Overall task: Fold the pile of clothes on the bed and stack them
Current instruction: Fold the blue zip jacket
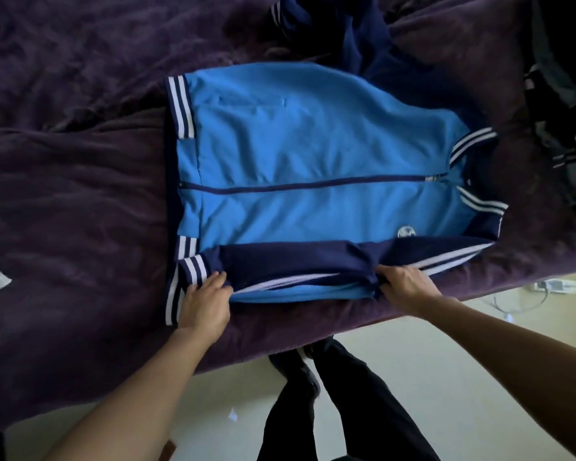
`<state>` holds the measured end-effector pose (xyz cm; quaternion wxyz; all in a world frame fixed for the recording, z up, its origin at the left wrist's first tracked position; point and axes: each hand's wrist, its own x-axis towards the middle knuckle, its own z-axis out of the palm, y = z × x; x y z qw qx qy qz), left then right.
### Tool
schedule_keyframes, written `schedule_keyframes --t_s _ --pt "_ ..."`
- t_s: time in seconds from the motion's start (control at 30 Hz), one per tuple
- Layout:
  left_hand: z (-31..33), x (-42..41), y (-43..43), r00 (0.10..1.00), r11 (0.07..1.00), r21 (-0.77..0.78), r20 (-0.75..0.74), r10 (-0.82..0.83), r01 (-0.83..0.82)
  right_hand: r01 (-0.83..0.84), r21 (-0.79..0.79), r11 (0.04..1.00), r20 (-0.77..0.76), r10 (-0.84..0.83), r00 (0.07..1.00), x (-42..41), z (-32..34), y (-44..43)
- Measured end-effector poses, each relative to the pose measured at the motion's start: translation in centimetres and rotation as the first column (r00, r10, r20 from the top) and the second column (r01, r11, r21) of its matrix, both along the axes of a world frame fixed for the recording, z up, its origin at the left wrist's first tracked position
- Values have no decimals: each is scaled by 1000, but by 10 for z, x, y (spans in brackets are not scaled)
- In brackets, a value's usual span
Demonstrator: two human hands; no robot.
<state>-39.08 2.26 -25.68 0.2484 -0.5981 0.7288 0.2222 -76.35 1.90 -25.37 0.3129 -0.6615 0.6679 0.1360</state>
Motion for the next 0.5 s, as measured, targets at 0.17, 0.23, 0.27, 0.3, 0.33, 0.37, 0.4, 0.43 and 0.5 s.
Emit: schedule_keyframes --t_s 0.17,0.23,0.27,0.3,0.33,0.37,0.4,0.43,0.5 --pt "62 17 -62 932 960 159 -249 263 -229 98 237 966 93 -123 988 -21 50 -71" --pt "85 19 -106 940 970 110 -246 238 -217 126 273 954 135 -168 977 -21 68 -116" --pt "95 18 -131 948 977 72 -235 213 -202 141 260 955 169 -189 967 -20 76 -140" --pt "104 17 -157 955 981 38 -222 195 -191 159 240 958 188 -207 960 -20 82 -165" --pt "110 14 -184 960 982 9 -209 187 -189 180 223 958 189 -224 956 -19 88 -191" --pt "113 11 -210 963 980 -16 -190 190 -196 215 206 955 186 -254 949 -19 90 -215" --pt "113 8 -238 967 978 -43 -163 197 -206 259 191 947 199 -296 934 -19 89 -241" --pt "111 4 -265 971 974 -75 -124 205 -215 300 176 937 217 -335 917 -20 84 -265" --pt "101 -7 -316 976 965 -144 -22 216 -217 336 118 935 215 -354 910 -21 67 -312"
